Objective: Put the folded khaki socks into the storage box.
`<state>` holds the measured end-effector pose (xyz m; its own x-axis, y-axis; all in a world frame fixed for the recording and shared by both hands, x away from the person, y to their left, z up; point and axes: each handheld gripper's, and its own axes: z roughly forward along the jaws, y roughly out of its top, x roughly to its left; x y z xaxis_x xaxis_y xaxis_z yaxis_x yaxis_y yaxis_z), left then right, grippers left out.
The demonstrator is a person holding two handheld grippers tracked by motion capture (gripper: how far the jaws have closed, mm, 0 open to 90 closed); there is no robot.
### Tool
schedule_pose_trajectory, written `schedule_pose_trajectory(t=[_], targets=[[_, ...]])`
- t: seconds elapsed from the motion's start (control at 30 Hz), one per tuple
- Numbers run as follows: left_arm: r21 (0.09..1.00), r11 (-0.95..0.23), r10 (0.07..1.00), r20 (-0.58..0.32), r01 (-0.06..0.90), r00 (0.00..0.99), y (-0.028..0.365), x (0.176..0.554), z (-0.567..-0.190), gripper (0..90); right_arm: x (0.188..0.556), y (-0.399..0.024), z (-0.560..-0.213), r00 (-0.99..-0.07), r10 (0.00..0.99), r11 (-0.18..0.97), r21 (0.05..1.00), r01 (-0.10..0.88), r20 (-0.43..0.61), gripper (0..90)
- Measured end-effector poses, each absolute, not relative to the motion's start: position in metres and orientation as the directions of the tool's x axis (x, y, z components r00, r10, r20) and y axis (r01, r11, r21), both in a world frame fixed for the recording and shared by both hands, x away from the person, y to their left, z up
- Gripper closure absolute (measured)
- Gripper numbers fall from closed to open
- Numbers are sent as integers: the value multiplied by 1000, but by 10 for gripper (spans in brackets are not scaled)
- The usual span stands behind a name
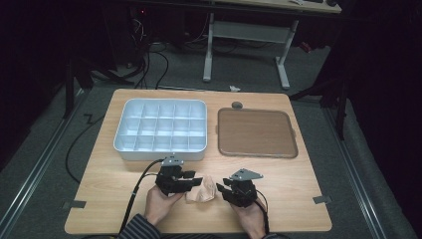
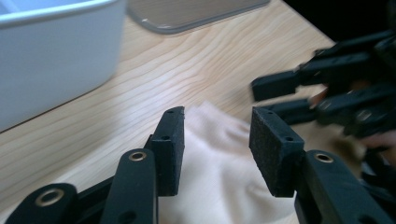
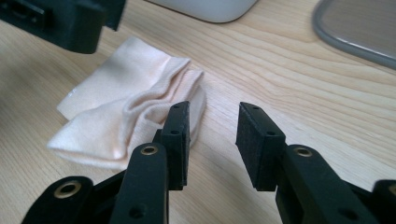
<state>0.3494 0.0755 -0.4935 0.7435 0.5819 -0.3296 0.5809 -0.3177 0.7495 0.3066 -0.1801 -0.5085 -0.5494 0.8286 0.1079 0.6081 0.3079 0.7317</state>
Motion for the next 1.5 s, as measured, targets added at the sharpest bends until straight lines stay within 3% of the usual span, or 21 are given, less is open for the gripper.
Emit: schedule_pose_trajectory(t=[0.17,0.5,0.53,0.57,0.67,0.8,1.03,1.27,1.37,1.5], targets=[[744,-333,614,-294,579,732,86,338,-501,556,299,-184,-498,-576,809,303,759,576,114,671],[723,-353,650,-267,594,711,86,330,-514,545,291,-152,-485,-661,748,388,768,509,60,687],[722,-342,655,-275,601,704,85,329,-515,546,291,-151,-488,-662,748,395,762,513,57,704],[720,-334,659,-282,608,697,84,329,-516,550,293,-150,-493,-664,745,411,743,528,59,778],[716,-330,665,-286,615,690,84,328,-521,573,294,-150,-499,-666,745,440,721,535,39,838],[709,-346,667,-276,615,693,84,328,-524,592,295,-155,-504,-658,752,443,709,548,39,863],[698,-382,676,-236,606,698,84,325,-526,597,294,-163,-501,-635,772,419,733,536,23,868],[702,-378,678,-234,603,697,84,324,-527,596,299,-167,-520,-612,790,425,705,568,17,857],[694,-374,677,-250,616,692,84,325,-526,576,302,-167,-516,-596,803,417,699,581,16,764],[715,-333,667,-282,615,689,86,324,-522,559,298,-165,-503,-604,797,409,734,543,2,756]])
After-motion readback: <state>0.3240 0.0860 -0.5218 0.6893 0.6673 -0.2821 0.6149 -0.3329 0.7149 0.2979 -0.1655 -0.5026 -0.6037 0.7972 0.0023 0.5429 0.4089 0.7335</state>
